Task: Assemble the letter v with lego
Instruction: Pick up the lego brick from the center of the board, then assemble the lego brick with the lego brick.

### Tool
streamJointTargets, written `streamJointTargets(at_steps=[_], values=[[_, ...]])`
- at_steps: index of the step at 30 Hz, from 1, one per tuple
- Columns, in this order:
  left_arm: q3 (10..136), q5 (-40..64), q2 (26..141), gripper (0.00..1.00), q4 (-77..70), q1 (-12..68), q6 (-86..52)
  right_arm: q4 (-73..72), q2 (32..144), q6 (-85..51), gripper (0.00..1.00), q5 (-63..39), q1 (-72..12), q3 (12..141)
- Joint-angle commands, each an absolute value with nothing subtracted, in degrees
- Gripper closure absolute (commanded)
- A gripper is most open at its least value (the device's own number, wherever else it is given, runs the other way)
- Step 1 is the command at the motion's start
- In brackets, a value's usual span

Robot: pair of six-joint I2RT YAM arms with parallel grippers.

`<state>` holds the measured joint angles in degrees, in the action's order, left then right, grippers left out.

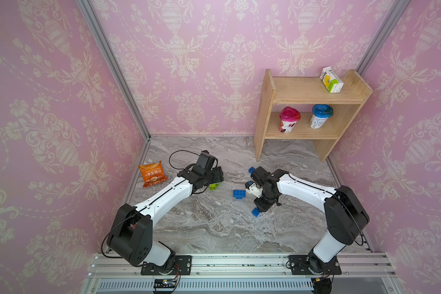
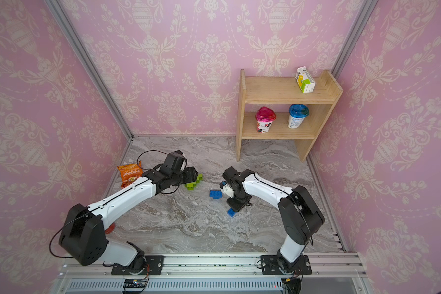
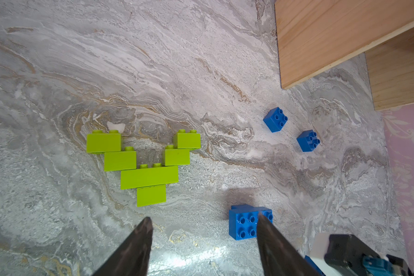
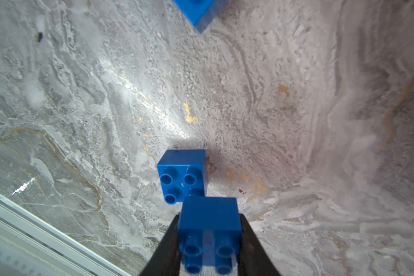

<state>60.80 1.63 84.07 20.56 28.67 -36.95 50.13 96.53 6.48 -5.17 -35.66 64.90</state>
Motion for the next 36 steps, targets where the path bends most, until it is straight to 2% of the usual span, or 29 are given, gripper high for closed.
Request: streamJointTargets(at_steps=[1,36], values=[[60.1,2.2,83.8,0.3,20.4,28.3,-36.9,49.9,97.6,7.7,0.98,-6.2,-36.2,65.1],[58.6,1.8,82.5,0.3,20.1,28.3,-37.2,50.1,106.0,6.2,0.99,-0.3,-38.9,63.4]])
